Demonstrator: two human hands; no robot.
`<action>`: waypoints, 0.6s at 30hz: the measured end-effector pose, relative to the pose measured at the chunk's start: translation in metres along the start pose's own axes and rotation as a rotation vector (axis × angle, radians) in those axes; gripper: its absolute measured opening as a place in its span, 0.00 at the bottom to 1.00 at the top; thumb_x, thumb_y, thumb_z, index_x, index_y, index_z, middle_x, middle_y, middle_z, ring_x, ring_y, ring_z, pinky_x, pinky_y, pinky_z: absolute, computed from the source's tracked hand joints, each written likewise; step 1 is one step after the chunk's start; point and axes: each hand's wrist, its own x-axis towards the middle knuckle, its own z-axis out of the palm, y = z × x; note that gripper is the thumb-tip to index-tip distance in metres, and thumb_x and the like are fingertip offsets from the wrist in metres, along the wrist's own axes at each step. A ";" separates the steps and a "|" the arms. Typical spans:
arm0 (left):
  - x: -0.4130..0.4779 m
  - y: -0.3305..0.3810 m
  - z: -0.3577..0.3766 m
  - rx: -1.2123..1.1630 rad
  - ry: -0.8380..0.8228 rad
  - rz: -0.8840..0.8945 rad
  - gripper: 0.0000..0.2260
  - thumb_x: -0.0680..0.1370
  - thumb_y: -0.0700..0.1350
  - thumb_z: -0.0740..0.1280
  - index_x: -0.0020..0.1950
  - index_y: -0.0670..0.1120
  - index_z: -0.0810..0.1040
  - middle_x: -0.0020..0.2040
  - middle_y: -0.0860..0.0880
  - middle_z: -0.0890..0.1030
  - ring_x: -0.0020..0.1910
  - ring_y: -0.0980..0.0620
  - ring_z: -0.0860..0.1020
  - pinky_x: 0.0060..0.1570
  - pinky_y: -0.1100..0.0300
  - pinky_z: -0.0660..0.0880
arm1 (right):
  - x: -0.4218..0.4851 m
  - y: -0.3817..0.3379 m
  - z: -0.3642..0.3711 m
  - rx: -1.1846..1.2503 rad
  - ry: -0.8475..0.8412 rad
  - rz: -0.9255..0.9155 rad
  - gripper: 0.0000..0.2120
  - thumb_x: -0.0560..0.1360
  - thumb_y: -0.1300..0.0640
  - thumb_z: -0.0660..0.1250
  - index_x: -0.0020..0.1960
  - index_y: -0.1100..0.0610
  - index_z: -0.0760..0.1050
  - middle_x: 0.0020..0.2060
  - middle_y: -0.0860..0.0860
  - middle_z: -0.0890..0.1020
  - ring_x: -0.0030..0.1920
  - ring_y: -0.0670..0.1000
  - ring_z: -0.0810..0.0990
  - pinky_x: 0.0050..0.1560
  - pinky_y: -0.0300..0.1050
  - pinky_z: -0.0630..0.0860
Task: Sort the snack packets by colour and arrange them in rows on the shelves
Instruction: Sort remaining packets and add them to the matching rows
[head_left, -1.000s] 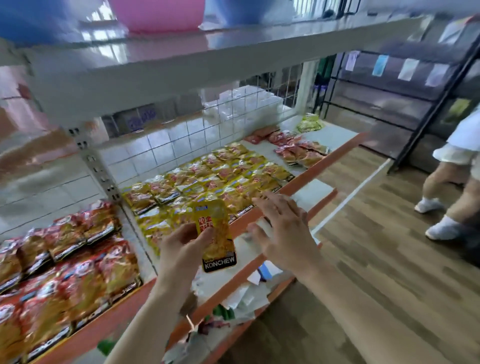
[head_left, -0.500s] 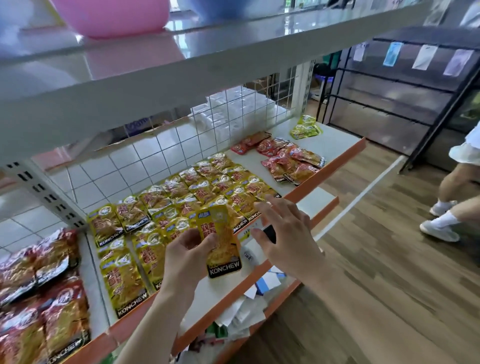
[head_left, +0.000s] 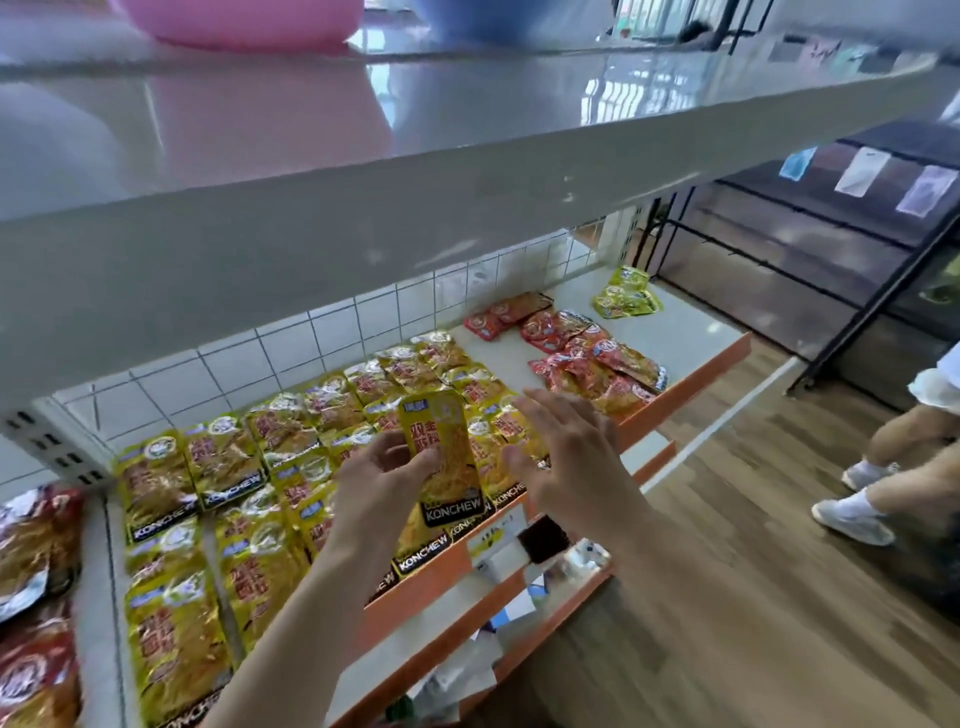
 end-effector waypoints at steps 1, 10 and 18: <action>0.004 0.001 0.004 -0.008 -0.003 -0.008 0.09 0.76 0.43 0.73 0.56 0.48 0.81 0.51 0.49 0.84 0.49 0.51 0.81 0.42 0.61 0.72 | 0.007 0.005 0.000 -0.006 -0.006 -0.013 0.26 0.77 0.45 0.64 0.73 0.50 0.68 0.73 0.48 0.69 0.74 0.49 0.61 0.72 0.57 0.54; 0.064 0.011 0.051 0.014 0.150 -0.008 0.08 0.75 0.40 0.74 0.51 0.51 0.80 0.51 0.46 0.83 0.51 0.46 0.81 0.52 0.51 0.77 | 0.090 0.068 0.009 0.001 -0.090 -0.179 0.27 0.76 0.43 0.63 0.72 0.51 0.69 0.71 0.49 0.71 0.72 0.51 0.64 0.70 0.57 0.58; 0.132 0.017 0.109 0.127 0.357 0.000 0.08 0.73 0.41 0.75 0.50 0.49 0.81 0.46 0.48 0.84 0.45 0.50 0.82 0.43 0.56 0.79 | 0.168 0.129 0.024 0.000 -0.197 -0.346 0.26 0.78 0.46 0.66 0.74 0.52 0.68 0.73 0.49 0.69 0.74 0.51 0.62 0.71 0.58 0.59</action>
